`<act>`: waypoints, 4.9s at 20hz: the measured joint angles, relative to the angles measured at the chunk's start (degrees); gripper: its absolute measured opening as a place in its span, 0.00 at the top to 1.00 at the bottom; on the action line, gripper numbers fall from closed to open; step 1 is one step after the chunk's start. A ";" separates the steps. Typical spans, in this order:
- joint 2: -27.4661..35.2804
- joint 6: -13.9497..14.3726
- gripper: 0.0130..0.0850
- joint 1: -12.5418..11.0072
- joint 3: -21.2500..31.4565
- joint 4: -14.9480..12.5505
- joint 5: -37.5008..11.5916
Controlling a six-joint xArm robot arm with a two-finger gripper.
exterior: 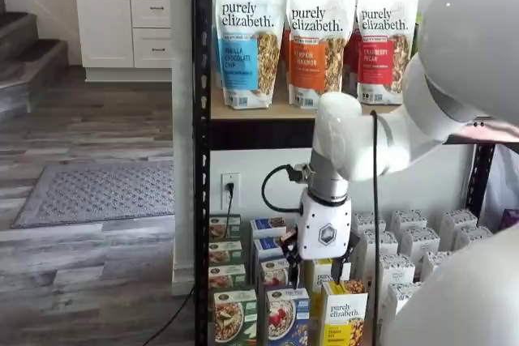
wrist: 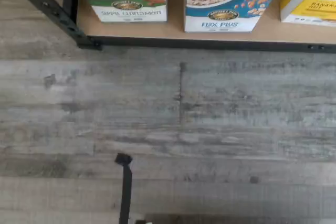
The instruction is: Pick up the blue and white box that is on the bottom shelf, the second box from the left
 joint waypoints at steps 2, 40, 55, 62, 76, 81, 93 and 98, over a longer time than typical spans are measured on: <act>1.84 0.69 0.00 0.03 -0.04 -0.92 -2.03; 28.55 0.40 0.00 -3.36 -9.28 -4.46 -20.51; 38.75 -1.08 0.00 -5.78 -13.80 -5.41 -26.85; 41.58 -2.37 0.00 -6.14 -15.79 -4.45 -27.28; 43.85 -0.52 0.00 -7.12 -17.32 -7.38 -27.63; 45.10 -0.09 0.00 -7.16 -18.27 -7.87 -27.81; 51.65 0.36 0.00 -6.62 -23.27 -7.77 -30.30; 54.00 2.57 0.00 -6.91 -25.46 -10.31 -30.99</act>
